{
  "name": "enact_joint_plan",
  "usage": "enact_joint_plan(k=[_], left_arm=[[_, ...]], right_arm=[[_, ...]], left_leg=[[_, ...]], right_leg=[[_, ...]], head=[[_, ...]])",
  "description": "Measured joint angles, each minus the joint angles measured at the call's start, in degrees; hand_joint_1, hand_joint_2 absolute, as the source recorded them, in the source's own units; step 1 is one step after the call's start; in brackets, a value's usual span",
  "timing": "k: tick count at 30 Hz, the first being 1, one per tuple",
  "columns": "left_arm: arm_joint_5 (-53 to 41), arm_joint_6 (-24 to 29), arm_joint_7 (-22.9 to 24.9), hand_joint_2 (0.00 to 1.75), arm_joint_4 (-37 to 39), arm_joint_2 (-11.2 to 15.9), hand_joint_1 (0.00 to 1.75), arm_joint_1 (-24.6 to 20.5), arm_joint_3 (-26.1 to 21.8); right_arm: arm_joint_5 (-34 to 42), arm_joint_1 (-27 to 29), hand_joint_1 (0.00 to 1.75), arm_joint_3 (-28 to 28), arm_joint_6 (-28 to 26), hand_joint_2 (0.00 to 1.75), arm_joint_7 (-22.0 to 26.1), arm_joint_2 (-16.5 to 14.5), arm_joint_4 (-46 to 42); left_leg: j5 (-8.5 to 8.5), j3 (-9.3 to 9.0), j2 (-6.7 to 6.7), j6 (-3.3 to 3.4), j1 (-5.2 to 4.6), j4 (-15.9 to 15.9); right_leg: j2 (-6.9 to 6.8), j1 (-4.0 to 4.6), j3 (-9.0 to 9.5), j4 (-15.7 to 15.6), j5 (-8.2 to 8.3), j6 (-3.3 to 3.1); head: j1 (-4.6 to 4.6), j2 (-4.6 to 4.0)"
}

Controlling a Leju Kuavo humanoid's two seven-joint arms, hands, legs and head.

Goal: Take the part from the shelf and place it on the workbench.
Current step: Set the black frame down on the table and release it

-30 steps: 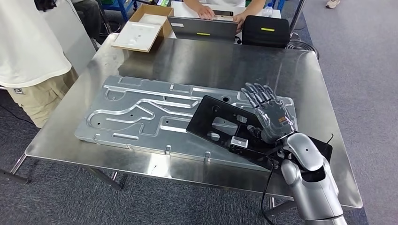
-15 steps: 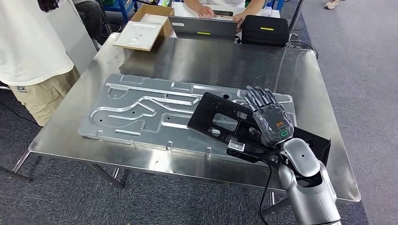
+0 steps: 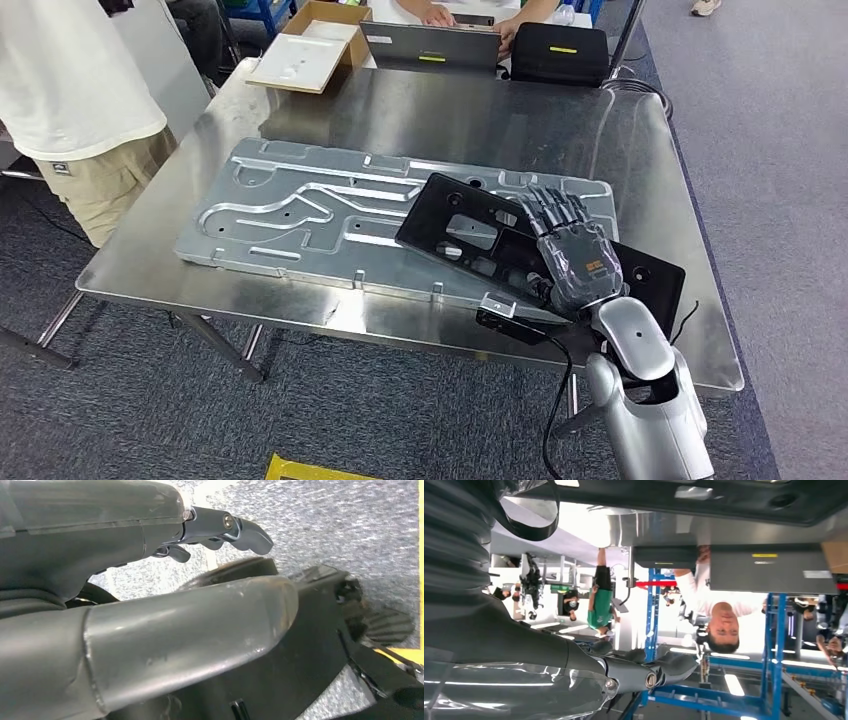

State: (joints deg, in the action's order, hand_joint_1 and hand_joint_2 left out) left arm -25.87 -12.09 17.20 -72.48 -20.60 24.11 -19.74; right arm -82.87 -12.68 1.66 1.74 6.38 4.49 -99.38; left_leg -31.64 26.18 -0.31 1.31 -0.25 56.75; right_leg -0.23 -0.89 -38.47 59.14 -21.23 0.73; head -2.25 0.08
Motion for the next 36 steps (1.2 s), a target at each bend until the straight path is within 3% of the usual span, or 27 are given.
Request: enact_joint_plan(k=[2, 3, 4, 6, 7, 8, 9, 10, 11, 13, 14, 15, 17, 18, 20, 22, 23, 24, 25, 26, 27, 28, 30, 31, 33, 34, 36], left_arm=[[0.3, 0.0, 0.2, 0.0, 0.0, 0.0, 0.0, 0.2, 0.1], [0.5, 0.1, 0.3, 0.0, 0.0, -0.1, 0.0, 0.2, 0.2], [0.6, 0.1, 0.3, 0.0, 0.0, -0.1, 0.0, 0.2, 0.3], [0.7, 0.1, 0.4, 0.0, 0.0, -0.1, 0.0, 0.2, 0.6], [0.7, 0.1, 0.4, 0.0, 0.0, -0.1, 0.0, 0.3, 0.6], [0.7, 0.2, 0.5, 0.0, 0.0, -0.1, 0.0, 0.3, 0.7], [0.8, 0.2, 0.6, 0.0, 0.0, -0.1, 0.0, 0.3, 0.7], [0.8, 0.3, 0.7, 0.0, 0.0, -0.1, 0.0, 0.3, 0.7], [0.8, 0.3, 0.7, 0.0, 0.0, -0.1, 0.0, 0.3, 0.8], [0.9, 0.5, 0.8, 0.0, -0.1, -0.1, 0.0, 0.3, 0.9], [0.9, 0.6, 0.8, 0.0, -0.1, -0.1, 0.0, 0.3, 0.9], [1.0, 0.7, 0.9, 0.0, -0.2, -0.1, 0.0, 0.3, 0.9], [1.2, 0.9, 0.9, 0.0, -0.2, -0.1, 0.0, 0.5, 0.9], [1.2, 1.0, 1.0, 0.0, -0.3, -0.1, 0.0, 0.5, 0.9], [1.2, 1.0, 1.0, 0.0, -0.4, -0.1, 0.0, 0.6, 0.9], [1.3, 1.1, 1.0, 0.0, -0.4, -0.1, 0.0, 0.6, 0.9], [1.3, 1.1, 1.0, 0.0, -0.4, -0.1, 0.0, 0.6, 0.9], [1.3, 1.2, 1.0, 0.0, -0.4, -0.1, 0.0, 0.6, 0.9], [1.3, 1.2, 1.1, 0.0, -0.5, -0.1, 0.0, 0.6, 0.9], [1.3, 1.3, 1.1, 0.0, -0.5, -0.1, 0.0, 0.6, 0.9], [1.4, 1.4, 1.0, 0.0, -0.5, -0.1, 0.0, 0.6, 0.9], [1.4, 1.5, 1.0, 0.0, -0.6, -0.1, 0.0, 0.6, 1.0], [1.3, 1.6, 0.7, 0.0, -0.9, -0.1, 0.0, 0.6, 1.0], [1.3, 1.7, 0.6, 0.0, -1.0, -0.1, 0.0, 0.6, 1.1], [1.4, 1.9, 0.5, 0.0, -1.1, -0.2, 0.0, 0.7, 1.3], [1.4, 2.0, 0.5, 0.0, -1.2, -0.2, 0.0, 0.8, 1.4], [1.6, 2.4, 0.7, 0.0, -1.3, -0.2, 0.0, 0.9, 1.8]], right_arm=[[-0.1, 0.2, 0.0, -0.2, 0.3, 1.75, -0.1, -0.3, 0.0], [-0.2, 0.3, 0.0, -0.3, 0.4, 1.75, -0.1, -0.3, 0.0], [-0.3, 0.4, 0.0, -0.5, 0.4, 1.75, -0.2, -0.3, 0.0], [-0.4, 0.5, 0.0, -0.8, 0.4, 1.75, -0.2, -0.4, 0.0], [-0.5, 0.6, 0.0, -0.9, 0.4, 1.75, -0.2, -0.4, 0.0], [-0.6, 0.7, 0.0, -1.0, 0.4, 1.75, -0.2, -0.4, 0.0], [-0.7, 0.9, 0.0, -1.0, 0.4, 1.75, -0.2, -0.4, 0.0], [-0.8, 0.9, 0.0, -1.1, 0.4, 1.75, -0.3, -0.5, 0.0], [-0.9, 0.9, 0.0, -1.1, 0.4, 1.75, -0.3, -0.5, 0.0], [-1.2, 0.9, 0.0, -1.3, 0.4, 1.75, -0.4, -0.6, -0.2], [-1.4, 0.8, 0.0, -1.4, 0.3, 1.75, -0.4, -0.7, -0.3], [-1.6, 0.8, 0.0, -1.6, 0.3, 1.75, -0.5, -0.8, -0.4], [-2.3, 0.8, 0.0, -2.0, 0.2, 1.75, -0.7, -1.1, -0.5], [-2.6, 0.8, 0.0, -2.2, 0.2, 1.75, -0.8, -1.3, -0.5], [-3.0, 0.8, 0.0, -2.5, 0.2, 1.75, -1.0, -1.7, -0.5], [-3.1, 0.8, 0.0, -2.7, 0.2, 1.75, -1.2, -2.0, -0.6], [-3.1, 0.9, 0.0, -2.9, 0.2, 1.75, -1.2, -2.2, -0.6], [-3.2, 0.9, 0.0, -3.1, 0.2, 1.75, -1.3, -2.3, -0.6], [-3.4, 1.0, 0.0, -3.3, 0.2, 1.75, -1.3, -2.4, -0.6], [-3.6, 1.0, 0.0, -3.4, 0.2, 1.75, -1.4, -2.4, -0.6], [-3.7, 1.1, 0.0, -3.6, 0.2, 1.75, -1.5, -2.5, -0.6], [-3.9, 1.1, 0.0, -3.9, 0.1, 1.75, -1.5, -2.6, -0.7], [-4.2, 1.1, 0.0, -4.5, 0.0, 1.75, -1.6, -2.8, -0.9], [-4.3, 1.2, 0.0, -4.8, 0.0, 1.75, -1.8, -3.0, -0.9], [-4.7, 1.4, 0.0, -5.6, -0.2, 1.75, -2.2, -3.3, -1.0], [-5.0, 1.6, 0.0, -6.1, -0.4, 1.75, -2.5, -3.5, -1.0], [-5.6, 2.1, 0.0, -7.4, -0.7, 1.75, -3.2, -4.0, -1.0]], left_leg=[[1.24, 0.62, 0.16, 0.76, 0.06, -0.2], [2.0, 1.09, 0.33, 1.22, 0.16, -0.3], [2.81, 1.69, 0.5, 1.62, 0.27, -0.5], [4.23, 3.28, 0.72, 2.11, 0.27, -0.5], [4.89, 4.2, 0.77, 2.14, 0.23, -0.4], [5.53, 5.2, 0.82, 2.1, 0.21, -0.2], [6.07, 6.19, 0.85, 2.01, 0.21, 0.0], [6.55, 7.14, 0.87, 1.88, 0.23, 0.3], [6.98, 8.0, 0.88, 1.72, 0.24, 0.7], [7.7, 9.31, 0.82, 1.24, 0.09, 1.4], [8.08, 9.65, 0.8, 0.92, 0.02, 1.6], [8.49, 9.86, 0.79, 0.57, -0.01, 1.7], [9.12, 10.11, 0.71, -0.18, 0.08, 1.7], [8.34, 10.5, 0.63, -0.5, 0.14, 2.2], [3.67, 11.86, 0.46, -1.03, 0.34, 6.0], [-1.92, 13.27, 0.44, -1.38, 0.46, 13.0], [-2.9, 13.42, 0.45, -1.47, 0.49, 15.9], [-2.41, 12.9, 0.44, -1.46, 0.48, 17.5], [-0.83, 11.54, 0.44, -1.34, 0.48, 17.3], [0.97, 9.24, 0.44, -1.08, 0.45, 15.0], [1.79, 6.13, 0.43, -0.69, 0.38, 11.2], [1.55, 2.73, 0.43, -0.31, 0.27, 6.5], [-0.23, -1.45, 0.48, 0.32, -0.03, -0.2], [-0.58, -2.0, 0.51, 0.56, -0.13, -1.6], [0.3, -1.59, 0.66, 1.3, 0.04, -2.0], [0.87, -1.3, 0.79, 1.77, 0.15, -2.2], [1.83, -0.4, 1.0, 2.36, 0.21, -2.3]], right_leg=[[0.1, -0.16, -0.15, -0.1, 0.41, 0.71], [0.17, -0.23, -0.49, 0.5, -0.74, 0.98], [0.23, -0.31, -1.04, 2.1, -2.88, 1.22], [0.24, -0.39, -2.61, 8.7, -9.33, 1.62], [0.24, -0.41, -3.18, 12.4, -11.5, 1.8], [0.24, -0.42, -3.26, 15.2, -12.44, 1.94], [0.23, -0.43, -2.45, 16.1, -11.85, 2.0], [0.23, -0.45, -0.61, 14.9, -10.46, 1.98], [0.22, -0.46, 2.29, 11.8, -9.08, 1.89], [0.26, -0.24, 8.49, 3.4, -8.87, 1.38], [0.27, -0.08, 10.35, 0.4, -9.43, 1.01], [0.28, 0.13, 11.08, -1.1, -9.98, 0.61], [0.11, 0.15, 10.6, -1.5, -9.33, -0.3], [0.0, 0.05, 10.09, -1.6, -8.73, -0.83], [-0.24, -0.17, 8.59, -1.8, -7.29, -1.75], [-0.25, -0.06, 6.71, -1.7, -5.85, -2.06], [-0.26, 0.02, 5.7, -1.7, -5.11, -2.01], [-0.29, 0.09, 4.71, -1.6, -4.42, -1.94], [-0.3, 0.16, 3.77, -1.4, -3.8, -1.85], [-0.3, 0.23, 2.91, -1.3, -3.27, -1.72], [-0.3, 0.28, 2.22, -1.1, -2.81, -1.58], [-0.3, 0.39, 1.67, -0.9, -2.4, -1.37], [-0.39, 0.49, 1.2, -0.7, -1.51, -0.76], [-0.45, 0.49, 1.17, -0.8, -1.04, -0.39], [-0.38, 0.34, 0.97, -0.5, -0.91, 0.29], [-0.26, 0.25, 0.46, 0.6, -1.98, 0.55], [-0.05, 0.08, -1.7, 6.4, -6.42, 0.98]], head=[[0.01, 0.0], [0.05, 0.01], [0.09, 0.0], [0.15, 0.0], [0.14, 0.0], [0.14, 0.01], [0.14, 0.01], [0.14, 0.01], [0.14, 0.0], [0.12, -0.01], [0.12, -0.01], [0.1, 0.0], [0.11, 0.0], [0.08, 0.0], [0.04, -0.01], [0.02, 0.0], [0.01, 0.0], [0.01, -0.01], [0.01, -0.01], [0.01, -0.01], [0.01, -0.01], [0.02, 0.0], [0.02, 0.0], [0.03, 0.0], [0.03, -0.01], [0.04, 0.0], [0.06, -0.01]])
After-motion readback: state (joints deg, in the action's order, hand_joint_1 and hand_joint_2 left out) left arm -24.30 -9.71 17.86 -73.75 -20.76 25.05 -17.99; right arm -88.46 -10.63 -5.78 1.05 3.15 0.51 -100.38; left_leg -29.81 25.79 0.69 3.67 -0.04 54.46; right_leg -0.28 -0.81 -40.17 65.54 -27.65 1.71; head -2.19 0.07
